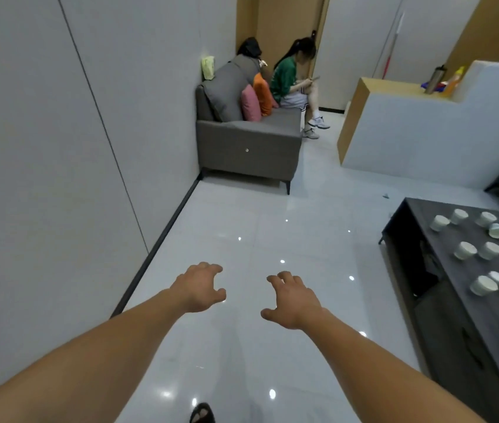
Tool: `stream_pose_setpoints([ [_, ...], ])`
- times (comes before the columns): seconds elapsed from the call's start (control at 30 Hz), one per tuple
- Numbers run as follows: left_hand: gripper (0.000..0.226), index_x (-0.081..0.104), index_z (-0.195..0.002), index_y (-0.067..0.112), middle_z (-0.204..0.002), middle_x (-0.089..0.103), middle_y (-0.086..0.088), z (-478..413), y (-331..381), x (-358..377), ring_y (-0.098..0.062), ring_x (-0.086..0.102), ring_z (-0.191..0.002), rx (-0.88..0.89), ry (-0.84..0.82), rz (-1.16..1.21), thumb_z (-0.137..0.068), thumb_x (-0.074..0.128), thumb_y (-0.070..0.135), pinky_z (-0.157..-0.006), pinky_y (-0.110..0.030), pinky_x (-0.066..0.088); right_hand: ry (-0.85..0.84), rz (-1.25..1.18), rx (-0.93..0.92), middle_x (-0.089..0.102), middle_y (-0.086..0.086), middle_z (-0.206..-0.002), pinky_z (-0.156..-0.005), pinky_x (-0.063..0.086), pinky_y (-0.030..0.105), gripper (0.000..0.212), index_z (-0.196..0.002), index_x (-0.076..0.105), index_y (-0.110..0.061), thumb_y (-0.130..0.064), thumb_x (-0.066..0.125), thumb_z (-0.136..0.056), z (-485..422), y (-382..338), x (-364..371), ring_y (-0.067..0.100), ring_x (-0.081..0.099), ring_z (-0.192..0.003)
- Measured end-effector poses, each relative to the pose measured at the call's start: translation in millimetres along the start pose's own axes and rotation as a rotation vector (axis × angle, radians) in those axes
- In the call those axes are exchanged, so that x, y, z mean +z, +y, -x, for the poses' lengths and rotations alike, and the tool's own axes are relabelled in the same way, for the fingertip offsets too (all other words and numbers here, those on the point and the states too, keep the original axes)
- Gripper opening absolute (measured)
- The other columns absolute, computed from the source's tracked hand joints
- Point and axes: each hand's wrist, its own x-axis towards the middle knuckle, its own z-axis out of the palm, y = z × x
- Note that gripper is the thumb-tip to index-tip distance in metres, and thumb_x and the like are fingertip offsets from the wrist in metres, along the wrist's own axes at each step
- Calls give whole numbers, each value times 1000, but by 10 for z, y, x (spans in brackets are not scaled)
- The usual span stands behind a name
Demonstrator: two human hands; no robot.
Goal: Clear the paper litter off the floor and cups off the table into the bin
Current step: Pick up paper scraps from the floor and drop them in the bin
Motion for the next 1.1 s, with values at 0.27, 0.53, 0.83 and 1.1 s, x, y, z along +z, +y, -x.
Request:
stream_pose_setpoints([
  [0.27,65,31,-147,25,-151,32,-1,-1702,493,-355,-23,32,-136,126,-39,-17,-89,53,45,-107,-39,35,5,-23,146,22,2,-155,-103,41,43,80,-151,23,-25,-54,59,-86,-1074,758,-468,25,28,-138],
  [0.53,65,31,-147,24,-150,34,-1,-3160,984,-805,-23,33,-136,220,-90,-49,-89,53,45,-107,-38,36,33,-117,283,21,1,-155,-104,40,41,80,-151,23,-24,-55,59,-87,-2029,1505,-950,23,28,-138],
  [0.83,65,31,-147,25,-150,33,0,-4779,1930,-966,-22,33,-136,261,-113,-72,-89,53,44,-107,-37,36,43,-146,322,20,1,-156,-105,40,40,81,-152,21,-24,-53,59,-87,-3260,2762,-1502,23,27,-139],
  [1.1,64,32,-146,25,-150,35,0,-6093,2854,-1291,-22,34,-135,280,-98,-67,-89,54,44,-107,-38,37,56,-132,329,22,2,-154,-103,41,41,79,-151,23,-24,-53,59,-87,-4242,3801,-2165,24,27,-139],
])
